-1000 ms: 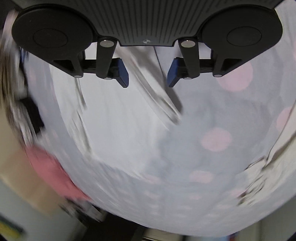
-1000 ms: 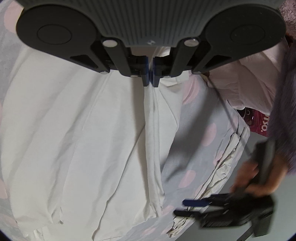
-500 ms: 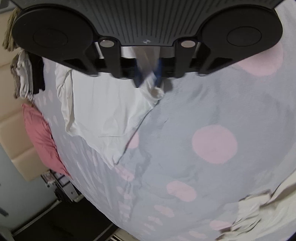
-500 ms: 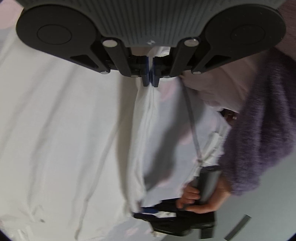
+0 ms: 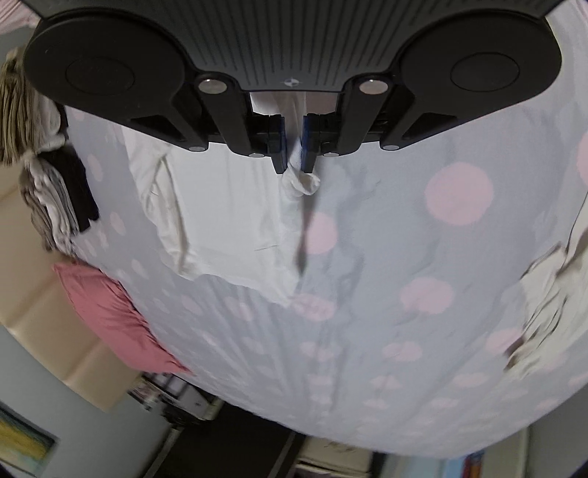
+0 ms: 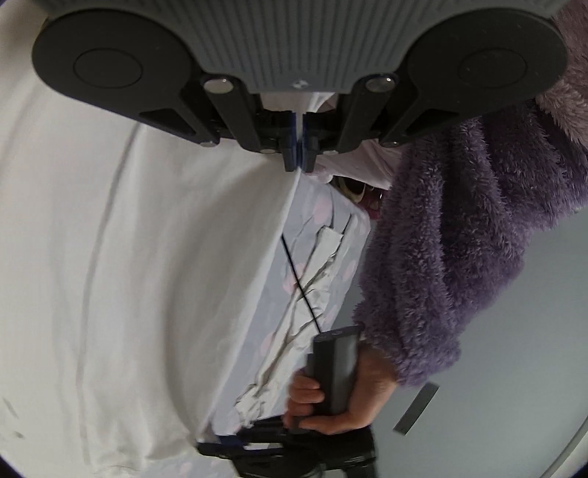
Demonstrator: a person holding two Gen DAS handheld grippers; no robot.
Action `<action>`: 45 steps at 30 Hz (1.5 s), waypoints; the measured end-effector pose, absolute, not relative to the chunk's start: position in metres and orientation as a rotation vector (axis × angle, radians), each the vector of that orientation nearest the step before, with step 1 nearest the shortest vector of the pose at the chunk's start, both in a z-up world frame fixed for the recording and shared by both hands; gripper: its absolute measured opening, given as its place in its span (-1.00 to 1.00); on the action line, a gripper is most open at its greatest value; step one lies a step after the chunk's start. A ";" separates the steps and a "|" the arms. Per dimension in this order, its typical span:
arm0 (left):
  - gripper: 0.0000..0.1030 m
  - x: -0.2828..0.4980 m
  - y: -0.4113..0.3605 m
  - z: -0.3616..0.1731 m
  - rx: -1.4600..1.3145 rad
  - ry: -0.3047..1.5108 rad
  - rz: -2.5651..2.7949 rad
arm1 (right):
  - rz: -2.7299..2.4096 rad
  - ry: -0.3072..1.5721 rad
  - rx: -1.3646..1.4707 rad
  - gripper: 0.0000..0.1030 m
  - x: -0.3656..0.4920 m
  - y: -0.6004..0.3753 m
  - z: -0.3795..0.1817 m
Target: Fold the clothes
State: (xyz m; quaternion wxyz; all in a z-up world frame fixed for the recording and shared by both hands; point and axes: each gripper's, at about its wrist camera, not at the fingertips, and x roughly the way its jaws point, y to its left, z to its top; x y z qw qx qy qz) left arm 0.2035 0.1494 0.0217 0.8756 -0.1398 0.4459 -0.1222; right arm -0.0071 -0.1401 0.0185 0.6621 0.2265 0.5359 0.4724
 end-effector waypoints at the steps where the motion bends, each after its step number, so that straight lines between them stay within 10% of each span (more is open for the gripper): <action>1: -0.89 0.203 0.141 0.024 -0.269 0.925 -0.274 | 1.051 1.222 0.532 -0.94 -0.010 -0.146 0.014; 28: -0.88 0.262 -0.050 -0.068 0.121 1.179 -0.377 | 0.728 1.372 0.601 -0.97 -0.038 -0.208 -0.088; 40: -0.14 0.215 -0.038 -0.019 0.053 1.103 -0.458 | 0.712 1.356 0.524 -0.82 -0.047 -0.192 -0.066; 45: -0.01 0.157 -0.002 0.013 0.032 1.039 -0.499 | 0.732 1.325 0.492 -0.44 -0.056 -0.182 -0.059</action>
